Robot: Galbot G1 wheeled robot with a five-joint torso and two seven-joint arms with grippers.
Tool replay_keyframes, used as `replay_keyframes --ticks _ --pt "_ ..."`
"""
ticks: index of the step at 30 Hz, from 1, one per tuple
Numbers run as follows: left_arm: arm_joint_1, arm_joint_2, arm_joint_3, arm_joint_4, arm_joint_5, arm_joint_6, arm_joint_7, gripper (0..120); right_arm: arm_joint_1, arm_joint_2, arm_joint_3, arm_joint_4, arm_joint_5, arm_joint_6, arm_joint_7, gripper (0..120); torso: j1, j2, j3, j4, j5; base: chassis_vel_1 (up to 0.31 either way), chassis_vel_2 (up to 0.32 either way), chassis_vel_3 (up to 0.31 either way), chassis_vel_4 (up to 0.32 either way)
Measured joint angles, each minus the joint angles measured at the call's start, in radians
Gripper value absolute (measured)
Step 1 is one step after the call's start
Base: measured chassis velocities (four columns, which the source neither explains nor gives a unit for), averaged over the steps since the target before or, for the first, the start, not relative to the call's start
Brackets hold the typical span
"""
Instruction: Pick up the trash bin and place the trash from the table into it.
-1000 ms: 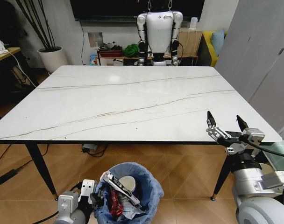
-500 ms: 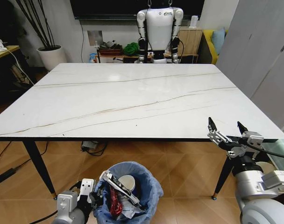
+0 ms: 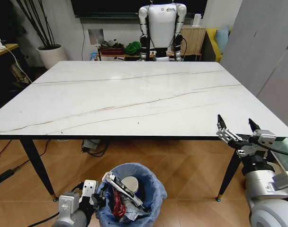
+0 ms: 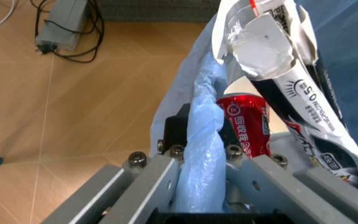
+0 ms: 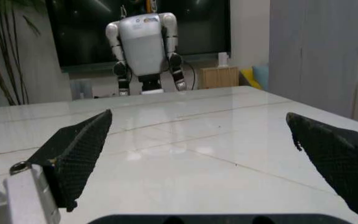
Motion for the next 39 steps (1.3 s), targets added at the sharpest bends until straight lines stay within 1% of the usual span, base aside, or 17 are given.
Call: replay_keyframes --ticks 8,12,15,25,29,31,32,36,39 --pt "-0.011 0.004 -0.005 0.000 -0.004 0.000 0.007 0 -0.025 0.002 0.006 0.000 -0.010 0.001 -0.010 100 -0.014 -0.034 -0.020 -0.0001 0.0000 0.000 0.000 0.000 0.000" --pt "-0.012 0.003 -0.005 0.000 -0.004 0.000 0.008 0 -0.028 0.001 0.007 0.000 -0.010 0.001 -0.010 100 -0.017 -0.043 -0.026 0.0000 0.0000 0.000 0.000 0.000 0.000" --pt "-0.011 0.002 -0.005 0.000 -0.004 0.000 0.008 0 -0.041 0.002 0.003 0.000 -0.012 0.001 -0.011 100 -0.026 -0.064 -0.038 0.0000 0.0000 0.000 0.000 0.000 0.000" --pt "-0.010 0.002 -0.005 0.000 -0.004 0.000 0.008 0 -0.051 -0.001 -0.002 0.000 -0.013 0.002 -0.011 100 -0.037 -0.090 -0.053 0.0000 0.0000 0.000 0.000 0.000 0.000" --pt "-0.012 0.002 -0.005 0.000 -0.003 0.000 0.009 0 -0.054 -0.002 -0.001 0.000 -0.012 0.006 -0.010 100 -0.046 -0.114 -0.068 0.0000 0.0000 0.000 0.000 0.000 0.000" --pt "-0.012 0.002 -0.005 0.000 -0.003 0.000 0.009 0 -0.054 -0.002 -0.001 0.000 -0.012 0.006 -0.010 100 -0.046 -0.115 -0.069 0.0000 0.0000 0.000 0.000 0.000 0.000" --pt "-0.013 0.002 -0.004 0.000 -0.003 0.000 0.009 0 -0.056 -0.001 -0.001 0.000 -0.008 0.008 -0.008 100 -0.050 -0.126 -0.076 -0.0001 0.0000 0.000 0.000 0.000 0.000" --pt "-0.012 -0.001 -0.002 0.000 0.000 0.000 0.009 0 -0.055 0.009 -0.001 0.000 0.011 0.020 -0.007 100 -0.060 -0.149 -0.089 0.0000 0.0000 0.000 0.000 0.000 0.000" --pt "-0.012 -0.001 -0.002 0.000 0.000 0.000 0.010 0 -0.055 0.012 -0.002 0.000 0.012 0.025 -0.007 100 -0.063 -0.157 -0.094 0.0000 0.0000 0.000 0.000 0.000 0.000"
